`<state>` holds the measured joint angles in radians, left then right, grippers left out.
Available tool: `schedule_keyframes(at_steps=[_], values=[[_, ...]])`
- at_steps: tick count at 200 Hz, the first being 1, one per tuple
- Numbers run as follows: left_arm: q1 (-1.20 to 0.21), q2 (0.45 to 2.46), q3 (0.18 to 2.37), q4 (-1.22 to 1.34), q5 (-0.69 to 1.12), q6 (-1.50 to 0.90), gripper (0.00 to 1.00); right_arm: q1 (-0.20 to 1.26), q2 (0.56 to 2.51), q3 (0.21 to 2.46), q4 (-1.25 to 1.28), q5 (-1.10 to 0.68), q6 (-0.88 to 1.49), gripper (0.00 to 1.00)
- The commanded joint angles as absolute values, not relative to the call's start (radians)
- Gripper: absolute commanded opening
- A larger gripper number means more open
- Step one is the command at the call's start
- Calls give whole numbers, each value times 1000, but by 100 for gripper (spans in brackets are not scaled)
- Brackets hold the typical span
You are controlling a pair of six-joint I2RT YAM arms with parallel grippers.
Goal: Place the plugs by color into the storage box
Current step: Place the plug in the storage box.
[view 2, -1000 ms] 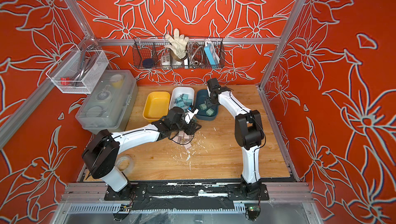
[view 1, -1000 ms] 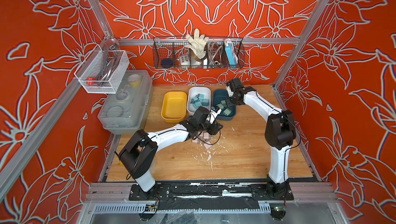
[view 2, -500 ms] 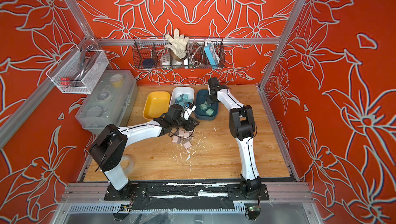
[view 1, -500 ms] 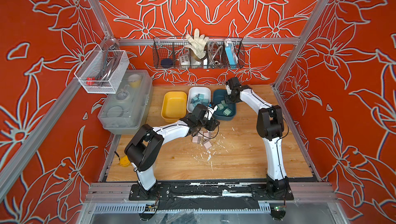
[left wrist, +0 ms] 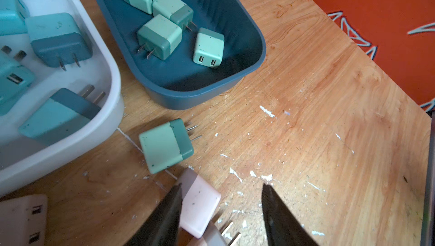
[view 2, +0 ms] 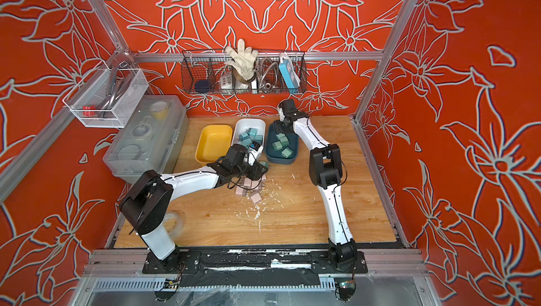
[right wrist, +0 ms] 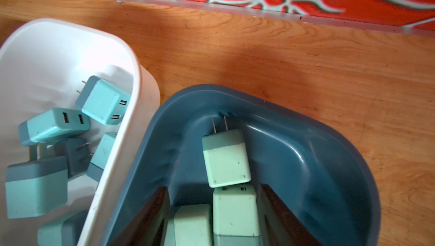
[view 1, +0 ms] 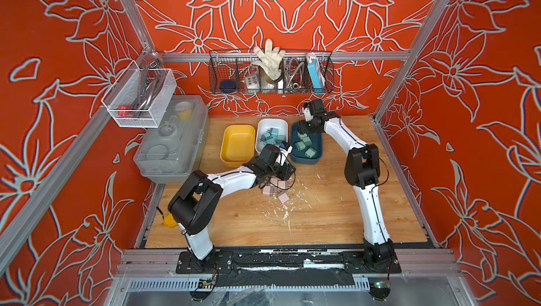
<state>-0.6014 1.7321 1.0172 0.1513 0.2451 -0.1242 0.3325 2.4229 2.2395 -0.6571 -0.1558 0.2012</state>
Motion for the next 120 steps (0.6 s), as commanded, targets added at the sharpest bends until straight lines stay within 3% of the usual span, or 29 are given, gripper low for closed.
schedule_keyframes(at_steps=[1,61,120], values=[[-598,1676,1002,165,242,-128,55,350,2379,2181,-685,-166,214,64],[-598,1577,917,182,245,-166,55,381,2166,1863,-547,-201,268,64],[-598,1471,863,122,253,-247,55,482,1960,1633,-508,-129,275,64]])
